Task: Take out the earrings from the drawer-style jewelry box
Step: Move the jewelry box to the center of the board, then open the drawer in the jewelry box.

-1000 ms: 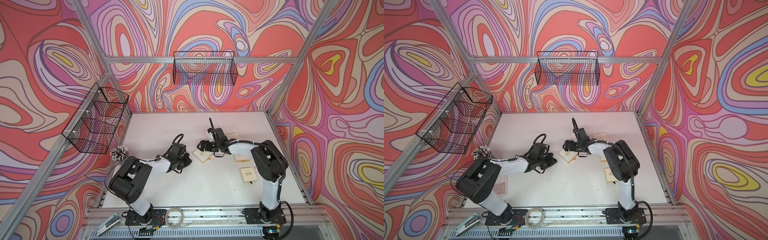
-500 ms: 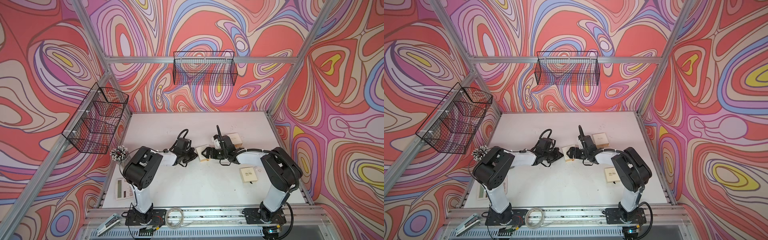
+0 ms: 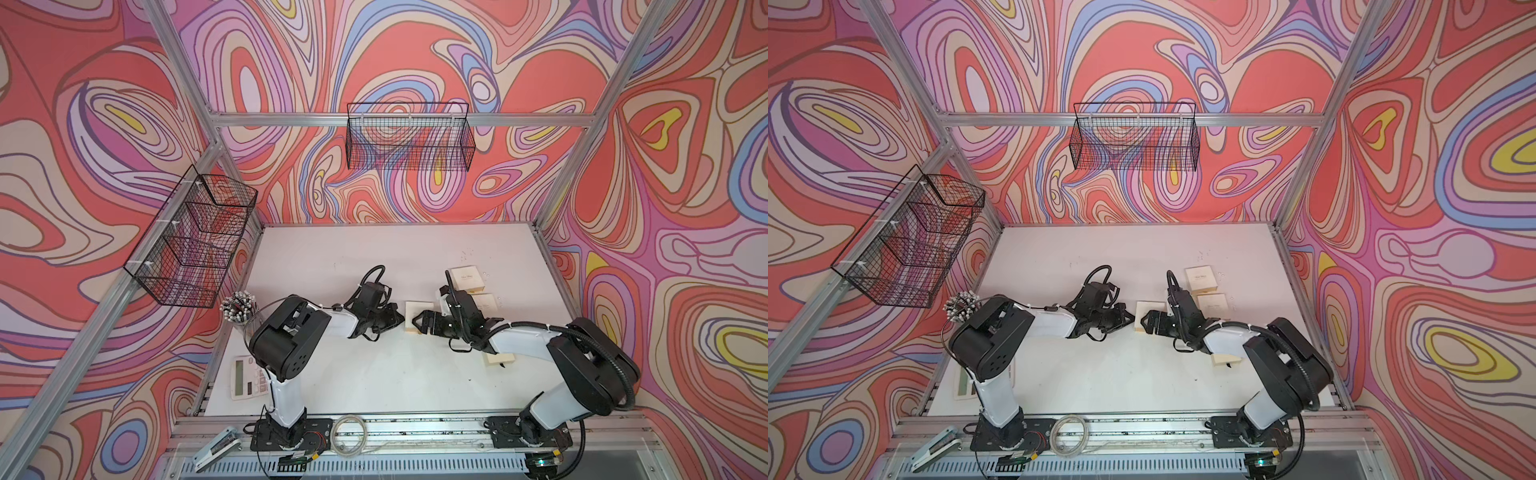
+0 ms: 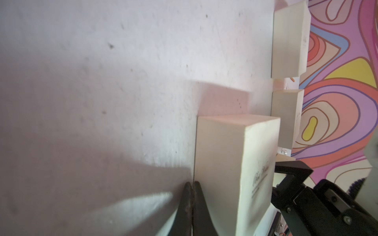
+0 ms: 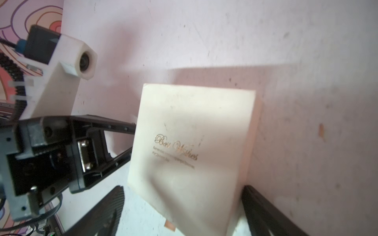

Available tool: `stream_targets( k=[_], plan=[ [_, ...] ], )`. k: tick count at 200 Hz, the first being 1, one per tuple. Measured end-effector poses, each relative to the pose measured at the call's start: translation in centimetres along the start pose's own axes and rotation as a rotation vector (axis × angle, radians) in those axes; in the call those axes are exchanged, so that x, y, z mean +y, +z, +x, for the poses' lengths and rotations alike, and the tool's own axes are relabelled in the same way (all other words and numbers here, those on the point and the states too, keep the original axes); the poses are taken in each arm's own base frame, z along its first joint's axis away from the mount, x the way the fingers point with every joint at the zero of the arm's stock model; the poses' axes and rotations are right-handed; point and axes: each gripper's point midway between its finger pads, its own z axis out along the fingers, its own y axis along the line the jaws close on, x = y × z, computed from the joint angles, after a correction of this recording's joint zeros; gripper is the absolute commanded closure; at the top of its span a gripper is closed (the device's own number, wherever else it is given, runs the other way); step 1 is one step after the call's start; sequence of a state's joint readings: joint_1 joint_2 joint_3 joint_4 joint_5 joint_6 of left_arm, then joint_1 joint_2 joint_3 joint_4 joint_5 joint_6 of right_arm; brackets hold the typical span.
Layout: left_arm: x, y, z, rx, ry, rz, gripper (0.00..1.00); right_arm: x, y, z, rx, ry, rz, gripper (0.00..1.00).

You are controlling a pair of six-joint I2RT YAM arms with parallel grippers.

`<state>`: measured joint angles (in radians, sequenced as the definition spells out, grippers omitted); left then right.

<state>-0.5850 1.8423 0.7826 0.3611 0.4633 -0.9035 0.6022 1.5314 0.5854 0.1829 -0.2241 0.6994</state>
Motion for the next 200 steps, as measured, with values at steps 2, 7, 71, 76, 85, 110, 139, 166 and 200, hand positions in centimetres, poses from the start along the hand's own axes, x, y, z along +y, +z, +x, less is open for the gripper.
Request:
stream_targets(
  k=[2, 7, 71, 76, 85, 110, 139, 166, 200],
  plan=[
    [0.0, 0.0, 0.1, 0.001, -0.002, 0.002, 1.00, 0.0, -0.1, 0.1, 0.000, 0.001, -0.001, 0.05],
    [0.1, -0.1, 0.3, 0.002, -0.004, 0.003, 1.00, 0.0, -0.3, 0.4, -0.002, 0.004, 0.001, 0.05],
    [0.7, -4.6, -0.8, -0.078, -0.079, 0.024, 0.75, -0.4, -4.1, -1.3, -0.125, 0.010, 0.081, 0.04],
    [0.3, -5.3, -1.0, -0.090, -0.074, 0.035, 0.72, -0.2, -4.5, -1.6, -0.134, 0.003, 0.080, 0.03],
    [-0.8, -6.5, -1.0, -0.108, -0.059, 0.062, 0.69, 0.3, -4.8, -2.1, -0.143, -0.013, 0.078, 0.02],
    [-2.8, -9.7, 0.5, -0.127, -0.020, 0.143, 0.64, 2.5, -4.7, -4.2, -0.144, -0.071, 0.054, 0.02],
    [-2.5, -11.1, 3.9, -0.058, -0.026, 0.171, 0.64, 5.0, -3.1, -6.0, -0.121, -0.123, -0.001, 0.02],
    [-2.5, -10.2, 7.0, 0.053, -0.038, 0.190, 0.64, 5.7, -1.0, -6.1, -0.065, -0.143, -0.026, 0.02],
    [-2.2, -7.6, 9.2, 0.155, -0.064, 0.192, 0.64, 5.9, 0.9, -5.6, -0.013, -0.144, -0.049, 0.02]
  ],
)
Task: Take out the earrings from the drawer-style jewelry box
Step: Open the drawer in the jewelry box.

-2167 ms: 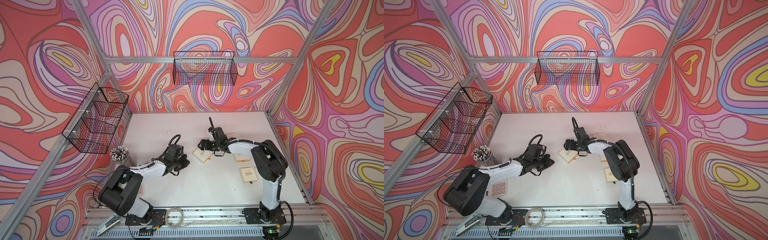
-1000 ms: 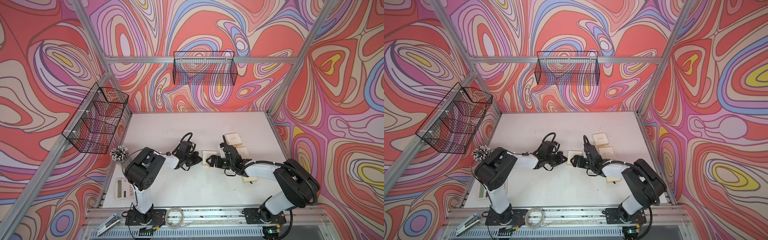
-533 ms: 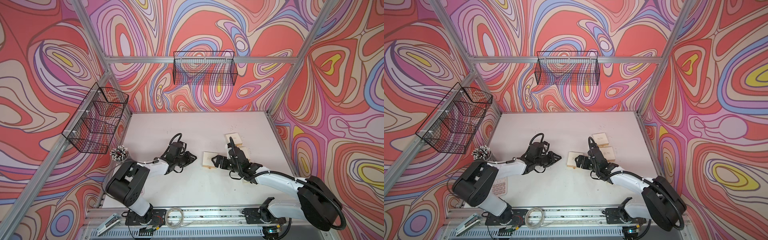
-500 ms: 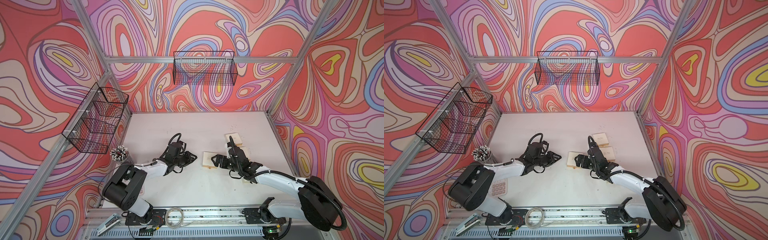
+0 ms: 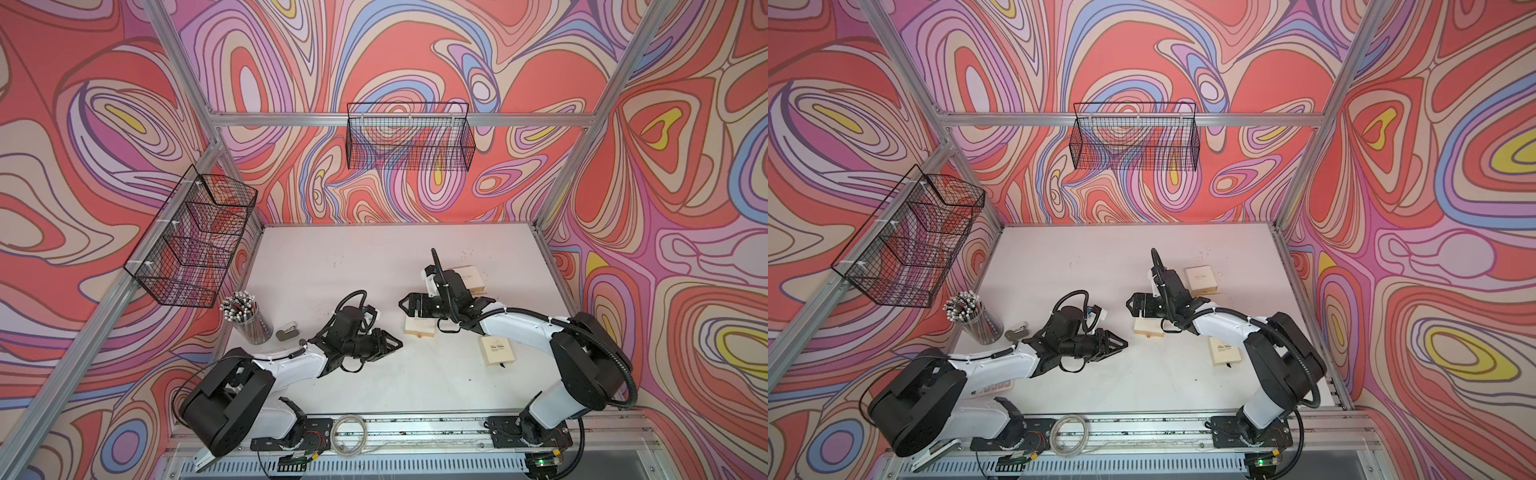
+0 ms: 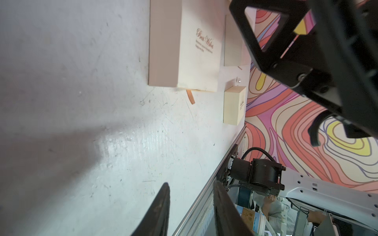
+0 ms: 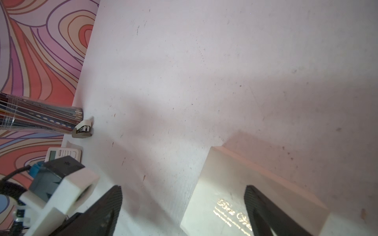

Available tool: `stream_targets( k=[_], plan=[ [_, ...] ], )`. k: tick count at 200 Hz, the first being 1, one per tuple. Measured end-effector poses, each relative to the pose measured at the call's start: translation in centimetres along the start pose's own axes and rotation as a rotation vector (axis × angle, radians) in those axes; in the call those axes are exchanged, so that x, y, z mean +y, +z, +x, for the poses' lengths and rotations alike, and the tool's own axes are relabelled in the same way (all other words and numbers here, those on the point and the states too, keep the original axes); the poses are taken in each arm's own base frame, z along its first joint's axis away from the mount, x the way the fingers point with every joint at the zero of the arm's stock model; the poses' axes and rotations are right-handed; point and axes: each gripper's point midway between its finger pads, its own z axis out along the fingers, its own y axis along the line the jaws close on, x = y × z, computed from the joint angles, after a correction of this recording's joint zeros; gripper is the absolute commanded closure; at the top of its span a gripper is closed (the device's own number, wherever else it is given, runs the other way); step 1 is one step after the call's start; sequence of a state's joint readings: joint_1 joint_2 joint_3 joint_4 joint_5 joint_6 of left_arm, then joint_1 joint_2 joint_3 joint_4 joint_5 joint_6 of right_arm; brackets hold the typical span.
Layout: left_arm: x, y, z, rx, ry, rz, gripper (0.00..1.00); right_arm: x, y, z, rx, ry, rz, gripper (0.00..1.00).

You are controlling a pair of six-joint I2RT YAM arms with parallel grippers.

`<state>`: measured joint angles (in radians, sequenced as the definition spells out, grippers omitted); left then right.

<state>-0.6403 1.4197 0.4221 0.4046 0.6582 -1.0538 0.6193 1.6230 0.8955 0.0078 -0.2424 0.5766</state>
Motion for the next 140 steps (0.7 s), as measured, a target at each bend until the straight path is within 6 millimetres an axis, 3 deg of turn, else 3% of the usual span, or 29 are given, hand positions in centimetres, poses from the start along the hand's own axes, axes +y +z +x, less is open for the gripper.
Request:
stream_targets(
  k=[36, 75, 140],
  plan=[
    [1.3, 3.6, 0.2, 0.052, -0.051, 0.003, 0.65, -0.3, 0.8, 0.8, 0.037, 0.018, -0.007, 0.02],
    [0.4, 6.1, -1.2, 0.039, -0.040, 0.056, 0.65, -0.8, 1.2, 1.0, 0.050, 0.064, -0.002, 0.02],
    [-0.3, 8.1, -3.1, -0.003, -0.049, 0.126, 0.71, -1.4, 1.0, 0.3, 0.040, 0.122, -0.005, 0.03]
  ],
)
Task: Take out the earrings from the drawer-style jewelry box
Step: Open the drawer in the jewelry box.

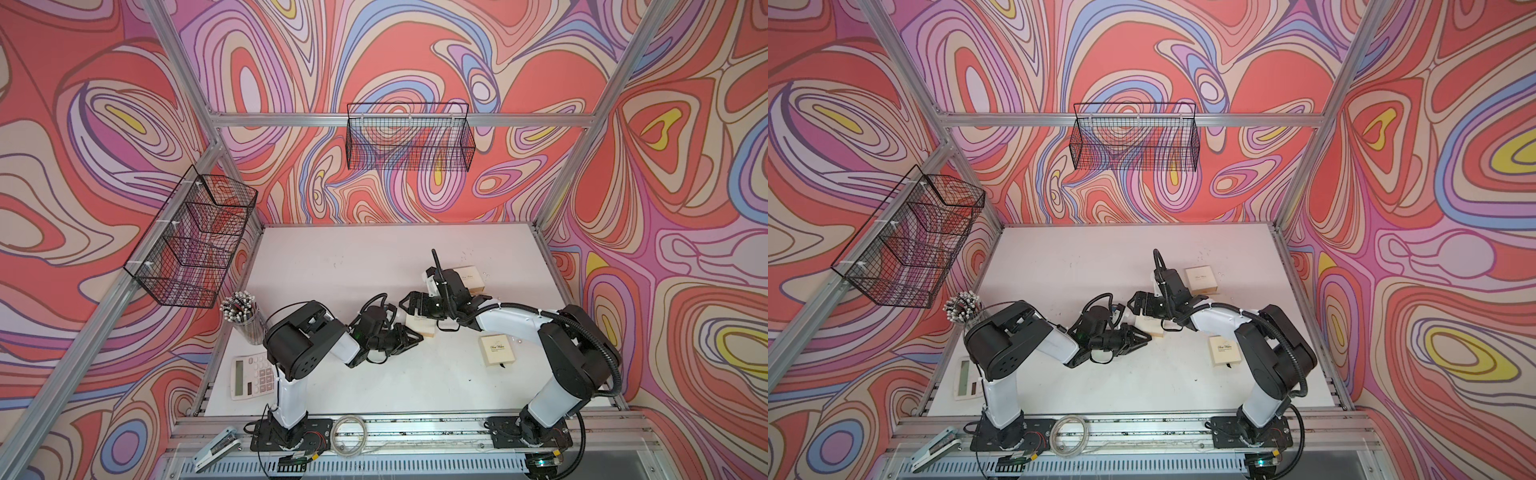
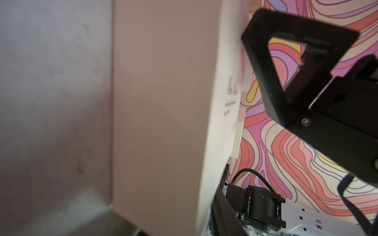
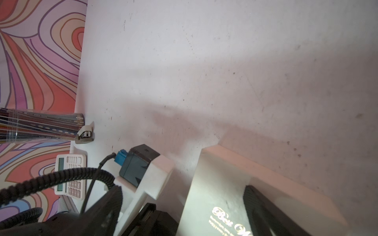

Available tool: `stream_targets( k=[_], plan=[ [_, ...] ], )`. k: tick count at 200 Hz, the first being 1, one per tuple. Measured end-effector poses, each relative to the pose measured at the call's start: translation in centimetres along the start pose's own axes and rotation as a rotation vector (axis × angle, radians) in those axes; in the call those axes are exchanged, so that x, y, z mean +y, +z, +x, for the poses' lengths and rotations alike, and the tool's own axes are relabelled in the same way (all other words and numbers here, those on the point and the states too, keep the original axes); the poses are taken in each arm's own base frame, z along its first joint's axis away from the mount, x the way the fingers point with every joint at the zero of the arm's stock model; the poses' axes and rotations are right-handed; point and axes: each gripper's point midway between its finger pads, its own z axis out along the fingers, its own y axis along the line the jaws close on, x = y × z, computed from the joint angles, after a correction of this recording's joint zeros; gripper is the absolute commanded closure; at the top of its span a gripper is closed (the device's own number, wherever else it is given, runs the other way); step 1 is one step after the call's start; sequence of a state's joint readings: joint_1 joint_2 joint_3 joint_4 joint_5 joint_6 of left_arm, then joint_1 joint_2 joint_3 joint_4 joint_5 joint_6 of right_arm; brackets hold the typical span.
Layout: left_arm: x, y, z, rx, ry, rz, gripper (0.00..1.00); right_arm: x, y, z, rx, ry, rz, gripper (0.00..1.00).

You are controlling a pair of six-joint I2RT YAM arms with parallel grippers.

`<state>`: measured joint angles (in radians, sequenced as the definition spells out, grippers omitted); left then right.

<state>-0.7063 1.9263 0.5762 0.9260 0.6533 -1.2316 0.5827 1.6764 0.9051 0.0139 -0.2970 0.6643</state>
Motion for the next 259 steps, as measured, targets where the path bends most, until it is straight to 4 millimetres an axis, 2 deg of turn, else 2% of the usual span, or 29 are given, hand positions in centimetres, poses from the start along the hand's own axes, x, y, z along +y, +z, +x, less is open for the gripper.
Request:
stream_targets(
  k=[84, 126, 175, 214, 259],
  plan=[
    [-0.7, 0.8, -0.7, -0.008, -0.005, 0.029, 0.84, 0.0, 0.0, 0.0, 0.001, 0.005, -0.001, 0.03],
    [-0.4, 1.1, -0.8, -0.010, -0.022, 0.039, 1.00, -0.1, 0.0, 0.0, -0.003, 0.003, -0.005, 0.03],
    [-0.6, 1.2, -0.8, -0.016, -0.018, 0.049, 1.00, -0.1, 0.1, -0.1, -0.014, 0.001, -0.011, 0.04],
    [-0.5, 1.1, 0.3, -0.021, -0.008, 0.040, 1.00, -0.2, 0.1, -0.2, -0.024, 0.002, -0.013, 0.04],
    [0.2, -0.1, 1.3, -0.046, -0.009, 0.022, 1.00, -0.1, 0.3, -0.4, -0.046, 0.001, -0.031, 0.04]
  ],
)
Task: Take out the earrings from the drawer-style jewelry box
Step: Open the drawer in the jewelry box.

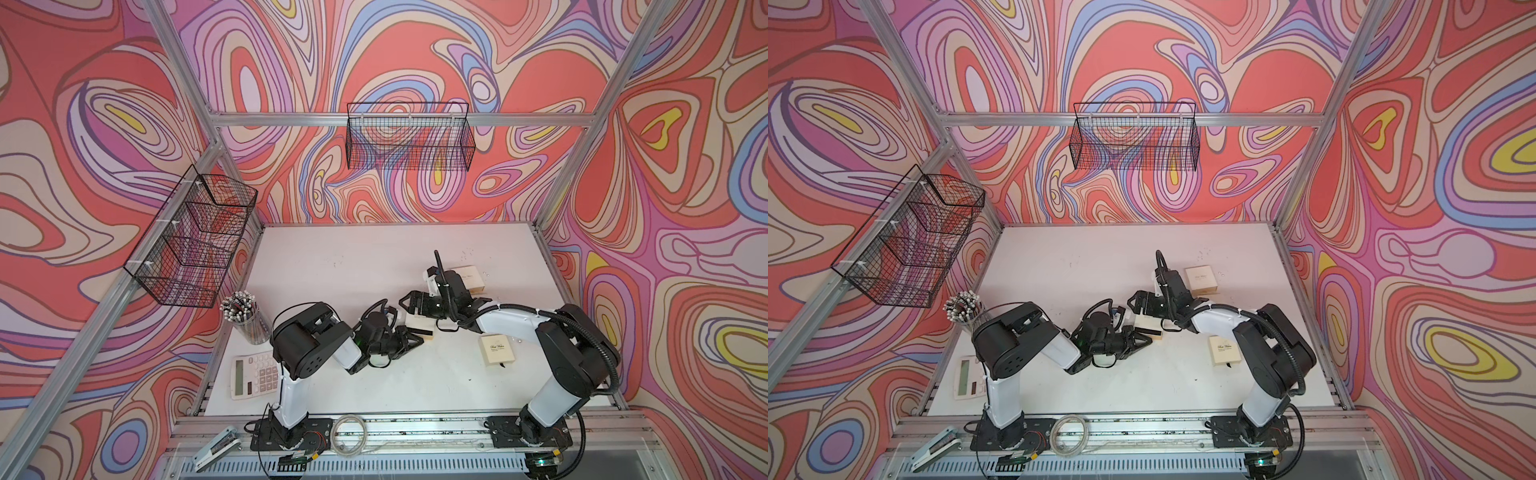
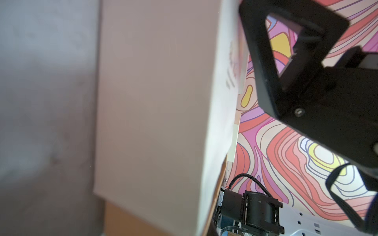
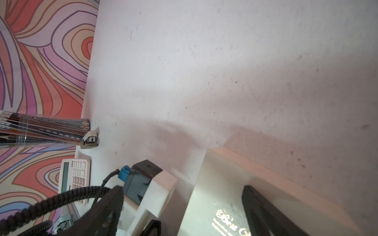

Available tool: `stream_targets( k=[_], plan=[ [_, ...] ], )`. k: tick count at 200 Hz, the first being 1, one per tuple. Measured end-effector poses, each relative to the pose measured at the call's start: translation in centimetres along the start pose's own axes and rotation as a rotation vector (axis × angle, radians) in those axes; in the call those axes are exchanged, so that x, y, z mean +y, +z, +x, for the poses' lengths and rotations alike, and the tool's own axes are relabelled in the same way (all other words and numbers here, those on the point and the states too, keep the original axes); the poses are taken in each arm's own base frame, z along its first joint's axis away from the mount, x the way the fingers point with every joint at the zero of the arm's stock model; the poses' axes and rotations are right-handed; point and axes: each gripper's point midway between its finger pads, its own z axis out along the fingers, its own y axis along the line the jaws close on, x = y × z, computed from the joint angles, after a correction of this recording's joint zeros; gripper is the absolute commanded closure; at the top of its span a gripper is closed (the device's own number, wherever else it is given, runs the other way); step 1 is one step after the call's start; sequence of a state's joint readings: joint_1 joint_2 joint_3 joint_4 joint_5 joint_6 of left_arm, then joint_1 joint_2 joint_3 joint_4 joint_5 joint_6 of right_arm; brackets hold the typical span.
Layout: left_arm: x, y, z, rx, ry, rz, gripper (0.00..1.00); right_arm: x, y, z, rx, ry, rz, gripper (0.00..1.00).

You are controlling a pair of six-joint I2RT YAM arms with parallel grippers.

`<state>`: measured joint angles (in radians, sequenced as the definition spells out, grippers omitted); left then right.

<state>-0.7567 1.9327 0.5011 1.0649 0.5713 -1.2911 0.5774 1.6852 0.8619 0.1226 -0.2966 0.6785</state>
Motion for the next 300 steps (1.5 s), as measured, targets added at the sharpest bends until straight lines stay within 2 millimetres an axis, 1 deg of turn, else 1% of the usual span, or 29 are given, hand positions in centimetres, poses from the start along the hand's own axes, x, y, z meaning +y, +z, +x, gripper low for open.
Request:
stream_targets(
  k=[69, 125, 158, 175, 184, 193, 222, 233, 259, 281, 289, 300],
  plan=[
    [0.2, -0.8, 1.7, -0.002, 0.005, 0.010, 1.00, 0.0, 0.0, 0.0, -0.006, 0.002, -0.004, 0.05],
    [0.8, -1.8, 4.4, 0.029, 0.012, -0.015, 1.00, 0.0, 0.1, -0.1, -0.008, 0.000, -0.006, 0.05],
    [0.8, -1.7, 4.8, 0.034, 0.010, -0.017, 1.00, 0.0, 0.1, -0.1, -0.007, 0.000, -0.006, 0.05],
    [0.8, -1.7, 4.9, 0.032, 0.012, -0.019, 0.82, 0.1, 0.1, -0.1, -0.006, -0.001, -0.006, 0.05],
    [1.0, -1.7, 5.1, 0.037, 0.009, -0.028, 0.75, 0.1, 0.1, -0.1, -0.004, -0.001, -0.004, 0.04],
    [1.3, -1.8, 5.4, 0.044, 0.006, -0.044, 0.70, 0.1, 0.1, -0.1, -0.002, -0.002, -0.002, 0.05],
    [0.1, -2.6, 5.6, 0.040, 0.034, -0.059, 0.62, 0.1, 0.1, -0.2, 0.010, -0.002, 0.007, 0.04],
    [-0.5, -3.1, 5.7, 0.034, 0.055, -0.066, 0.61, 0.1, 0.0, -0.1, 0.017, -0.001, 0.012, 0.04],
    [-2.0, -4.3, 6.1, 0.025, 0.108, -0.093, 0.61, 0.4, -0.1, -0.3, 0.036, -0.002, 0.025, 0.04],
    [-3.1, -5.8, 6.2, 0.011, 0.163, -0.138, 0.64, 1.1, -0.4, -1.2, 0.035, -0.014, 0.026, 0.04],
    [-3.7, -6.3, 6.0, 0.000, 0.189, -0.158, 0.65, 1.5, -0.8, -1.7, 0.026, -0.019, 0.023, 0.04],
    [-5.2, -7.2, 5.5, -0.023, 0.242, -0.183, 0.66, 1.9, -1.9, -2.5, 0.000, -0.023, 0.024, 0.04]
  ],
)
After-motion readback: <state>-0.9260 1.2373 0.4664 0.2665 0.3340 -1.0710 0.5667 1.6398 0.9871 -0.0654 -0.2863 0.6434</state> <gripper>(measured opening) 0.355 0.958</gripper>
